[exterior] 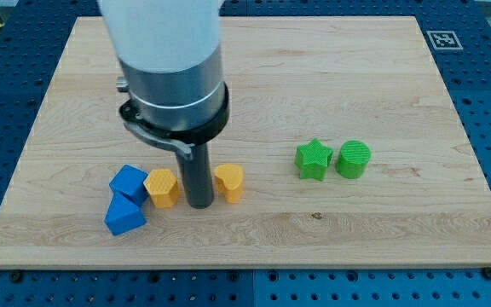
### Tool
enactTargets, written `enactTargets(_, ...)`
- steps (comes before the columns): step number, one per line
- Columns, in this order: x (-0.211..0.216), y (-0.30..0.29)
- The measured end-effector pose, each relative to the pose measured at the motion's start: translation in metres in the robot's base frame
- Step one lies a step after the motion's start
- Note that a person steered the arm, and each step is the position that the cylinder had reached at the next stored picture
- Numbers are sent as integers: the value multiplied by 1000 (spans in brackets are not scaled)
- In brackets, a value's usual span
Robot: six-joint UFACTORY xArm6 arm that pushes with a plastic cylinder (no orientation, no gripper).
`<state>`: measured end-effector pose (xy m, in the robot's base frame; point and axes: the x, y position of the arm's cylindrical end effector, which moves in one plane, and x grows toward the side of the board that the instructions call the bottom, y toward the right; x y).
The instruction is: Place the yellow blocks in a horizontal line
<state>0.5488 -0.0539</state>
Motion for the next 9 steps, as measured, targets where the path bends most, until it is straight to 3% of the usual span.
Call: enactTargets(9,-8,66)
